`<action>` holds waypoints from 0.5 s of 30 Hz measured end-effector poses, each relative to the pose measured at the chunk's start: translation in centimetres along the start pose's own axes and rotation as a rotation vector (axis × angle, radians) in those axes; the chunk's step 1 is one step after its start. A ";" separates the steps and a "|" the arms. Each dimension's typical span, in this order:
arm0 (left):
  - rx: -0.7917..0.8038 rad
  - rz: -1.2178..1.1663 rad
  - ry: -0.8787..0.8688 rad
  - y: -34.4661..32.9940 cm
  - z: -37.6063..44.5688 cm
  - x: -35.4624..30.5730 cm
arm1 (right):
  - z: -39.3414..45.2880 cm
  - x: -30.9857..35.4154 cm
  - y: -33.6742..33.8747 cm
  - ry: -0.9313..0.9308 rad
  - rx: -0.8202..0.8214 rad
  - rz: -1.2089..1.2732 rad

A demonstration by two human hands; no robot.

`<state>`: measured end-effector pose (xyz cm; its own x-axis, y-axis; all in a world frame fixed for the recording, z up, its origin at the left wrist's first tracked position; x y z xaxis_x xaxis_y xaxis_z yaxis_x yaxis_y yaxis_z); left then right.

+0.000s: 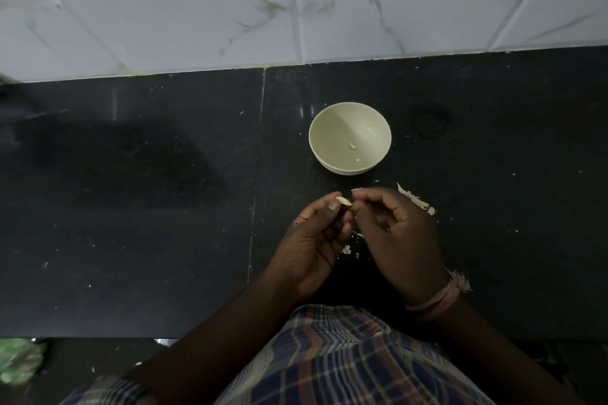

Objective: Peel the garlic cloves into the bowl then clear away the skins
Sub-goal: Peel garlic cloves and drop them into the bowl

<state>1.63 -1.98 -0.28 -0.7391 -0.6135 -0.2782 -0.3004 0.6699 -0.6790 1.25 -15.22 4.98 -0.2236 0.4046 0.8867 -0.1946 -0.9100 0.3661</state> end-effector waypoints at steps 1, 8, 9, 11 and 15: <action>0.003 -0.003 -0.001 0.0 0.0 0.0 | 0.0 0.2 0.0 0.038 0.002 -0.029; 0.002 0.044 -0.039 0.0 -0.1 -0.1 | 0.0 0.3 -0.1 0.128 0.034 -0.155; -0.006 0.062 -0.048 0.1 0.0 -0.1 | 0.1 0.2 -0.2 0.146 0.051 -0.189; -0.026 0.107 -0.069 0.2 0.1 -0.1 | 0.2 0.1 -0.2 0.176 0.085 -0.269; -0.052 0.226 -0.129 -0.1 -0.2 -0.5 | 0.3 -0.5 -0.2 0.217 0.111 -0.368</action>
<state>1.92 -1.65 0.02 -0.7090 -0.4920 -0.5052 -0.1698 0.8144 -0.5549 1.65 -15.26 4.56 -0.3562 0.7024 0.6163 -0.1976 -0.7012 0.6850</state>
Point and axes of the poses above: each hand's wrist, its own z-axis towards the middle knuckle, its own y-axis out of the back of the hand, x = y × z, the point moved 5 cm from there along z, towards the middle knuckle, and after that the axes turned 12 degrees about y, right-handed, at the moved point
